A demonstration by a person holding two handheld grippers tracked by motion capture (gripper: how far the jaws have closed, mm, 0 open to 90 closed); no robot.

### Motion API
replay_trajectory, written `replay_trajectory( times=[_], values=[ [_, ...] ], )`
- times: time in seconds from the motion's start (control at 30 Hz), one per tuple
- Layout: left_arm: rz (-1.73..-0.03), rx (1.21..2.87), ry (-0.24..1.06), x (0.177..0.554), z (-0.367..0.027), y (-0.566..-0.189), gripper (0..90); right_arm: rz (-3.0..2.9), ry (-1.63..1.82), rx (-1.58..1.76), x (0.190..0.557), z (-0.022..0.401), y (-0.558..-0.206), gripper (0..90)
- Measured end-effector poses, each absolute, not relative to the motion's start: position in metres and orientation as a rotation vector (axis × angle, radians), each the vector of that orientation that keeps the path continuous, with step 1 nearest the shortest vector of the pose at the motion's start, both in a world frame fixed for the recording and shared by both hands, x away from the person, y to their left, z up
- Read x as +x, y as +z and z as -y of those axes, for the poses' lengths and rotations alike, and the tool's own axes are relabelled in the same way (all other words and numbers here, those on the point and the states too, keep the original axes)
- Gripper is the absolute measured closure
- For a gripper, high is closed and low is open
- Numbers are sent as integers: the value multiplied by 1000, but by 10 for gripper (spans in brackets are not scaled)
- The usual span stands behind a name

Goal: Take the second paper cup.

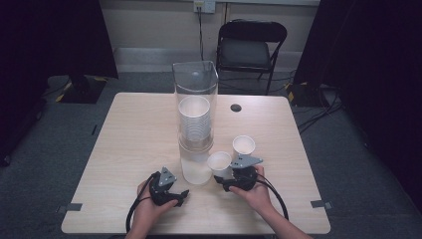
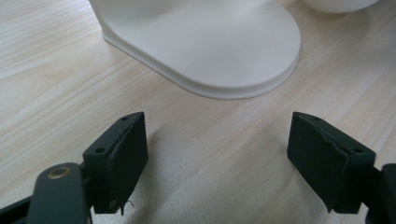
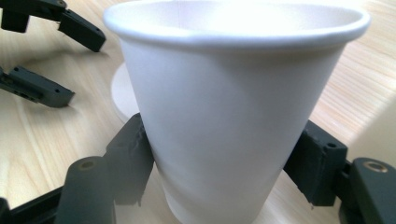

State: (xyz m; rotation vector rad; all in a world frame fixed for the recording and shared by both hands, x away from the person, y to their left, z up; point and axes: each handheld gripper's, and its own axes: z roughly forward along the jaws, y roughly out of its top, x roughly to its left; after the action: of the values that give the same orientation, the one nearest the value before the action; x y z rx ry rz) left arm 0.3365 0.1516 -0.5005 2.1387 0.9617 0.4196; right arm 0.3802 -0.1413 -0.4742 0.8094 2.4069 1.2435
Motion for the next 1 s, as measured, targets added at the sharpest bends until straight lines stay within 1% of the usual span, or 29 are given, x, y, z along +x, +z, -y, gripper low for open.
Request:
replay_trajectory(
  times=[0.3,0.87,1.0],
  values=[
    [-962,2137,420,336,-152,-501,198,-2386,1230,865,379,164,-482,302],
    [-962,2138,420,337,-152,-501,198,-2383,1238,887,382,162,-483,292],
    [-962,2138,420,337,-152,-501,198,-2428,1187,889,382,160,-487,294]
  ],
)
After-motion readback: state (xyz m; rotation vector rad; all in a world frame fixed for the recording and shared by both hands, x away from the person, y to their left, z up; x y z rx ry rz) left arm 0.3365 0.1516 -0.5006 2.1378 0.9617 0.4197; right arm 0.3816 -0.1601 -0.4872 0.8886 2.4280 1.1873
